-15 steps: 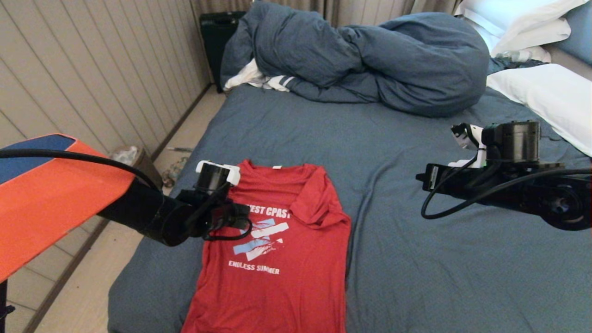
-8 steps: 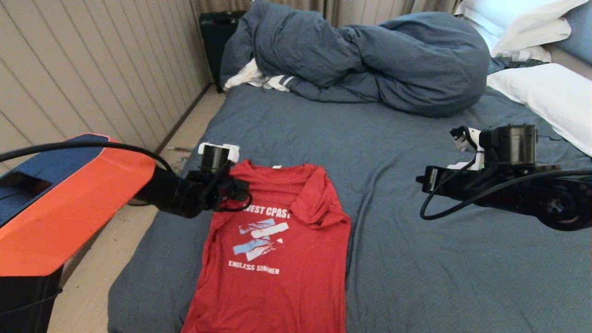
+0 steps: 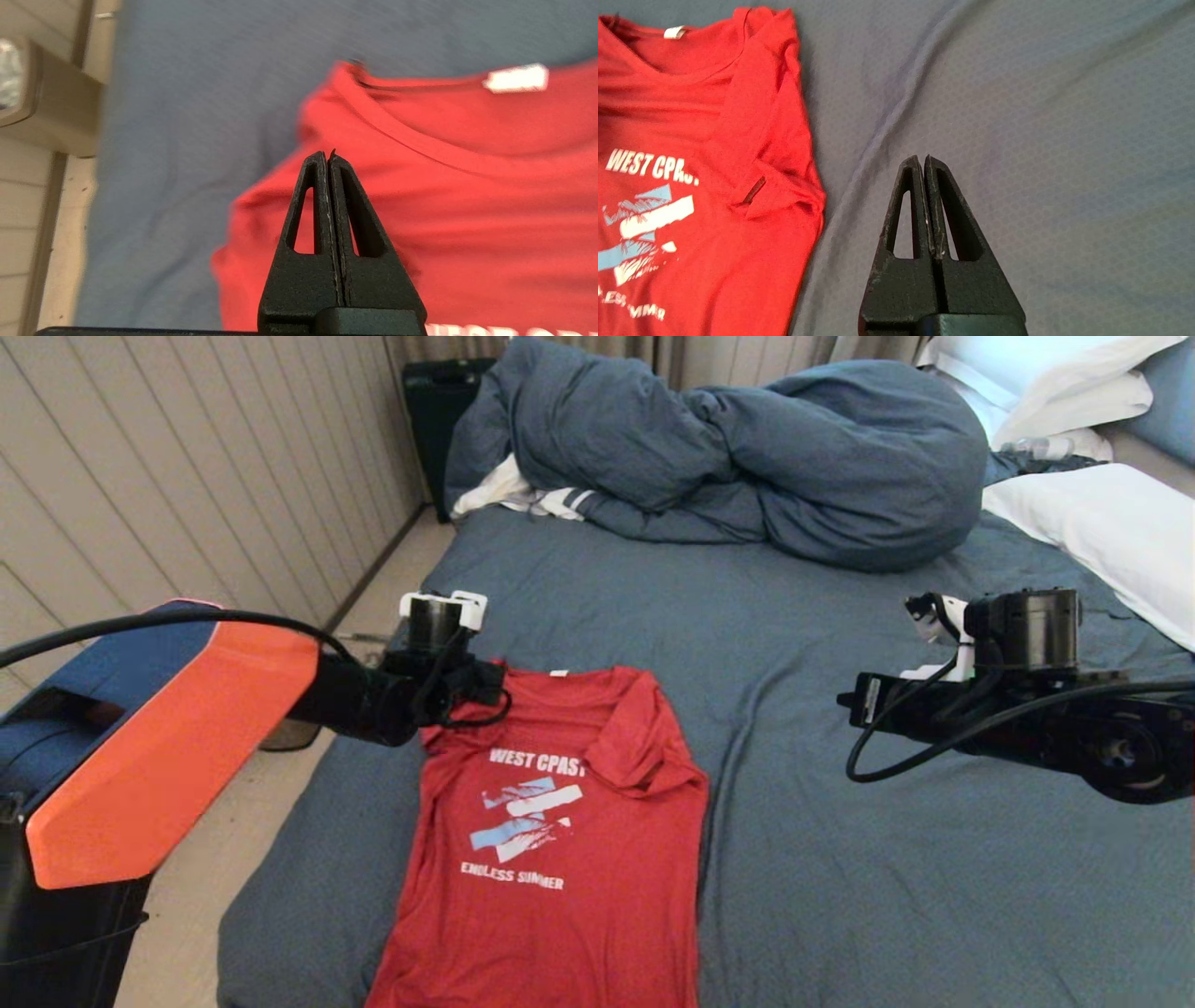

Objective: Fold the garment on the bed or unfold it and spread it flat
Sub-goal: Fold the red T-shirt

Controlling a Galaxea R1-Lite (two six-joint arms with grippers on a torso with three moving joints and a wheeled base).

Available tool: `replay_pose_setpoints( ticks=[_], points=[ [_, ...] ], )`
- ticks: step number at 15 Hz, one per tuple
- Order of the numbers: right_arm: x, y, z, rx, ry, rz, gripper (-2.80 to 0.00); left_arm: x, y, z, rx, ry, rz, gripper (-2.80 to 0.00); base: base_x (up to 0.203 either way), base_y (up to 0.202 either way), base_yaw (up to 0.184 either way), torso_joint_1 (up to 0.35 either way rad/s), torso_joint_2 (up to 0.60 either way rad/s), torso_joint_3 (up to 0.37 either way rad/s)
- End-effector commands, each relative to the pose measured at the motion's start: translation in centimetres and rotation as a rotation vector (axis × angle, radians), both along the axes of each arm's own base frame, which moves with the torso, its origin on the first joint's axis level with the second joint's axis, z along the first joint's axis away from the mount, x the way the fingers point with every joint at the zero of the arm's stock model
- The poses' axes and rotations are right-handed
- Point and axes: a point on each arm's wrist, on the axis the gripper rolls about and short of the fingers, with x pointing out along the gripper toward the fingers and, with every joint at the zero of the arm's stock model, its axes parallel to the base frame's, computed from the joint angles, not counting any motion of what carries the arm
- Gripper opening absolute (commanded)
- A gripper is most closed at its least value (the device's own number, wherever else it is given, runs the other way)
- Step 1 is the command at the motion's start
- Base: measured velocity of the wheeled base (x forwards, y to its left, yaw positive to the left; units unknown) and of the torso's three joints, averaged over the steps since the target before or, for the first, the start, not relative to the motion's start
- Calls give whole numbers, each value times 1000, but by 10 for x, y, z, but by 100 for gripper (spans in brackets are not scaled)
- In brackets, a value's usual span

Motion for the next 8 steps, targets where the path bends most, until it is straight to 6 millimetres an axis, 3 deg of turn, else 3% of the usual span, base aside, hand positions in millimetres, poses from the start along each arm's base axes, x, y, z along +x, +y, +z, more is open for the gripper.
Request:
replay_pose_setpoints(
  ticks=[1, 5, 8],
  points=[
    [0, 0, 0, 2, -4, 0, -280, -8, -10, -11, 17, 25, -27, -280, 0, 0, 0, 0, 0, 0],
    [1, 0, 0, 2, -2, 0, -280, -35, -20, -18, 94, 19, -107, -280, 0, 0, 0, 0, 0, 0],
    [1, 0, -1, 2, 1, 0, -280, -56, 4, -1, 88, 23, -89, -280, 0, 0, 0, 0, 0, 0]
  ],
)
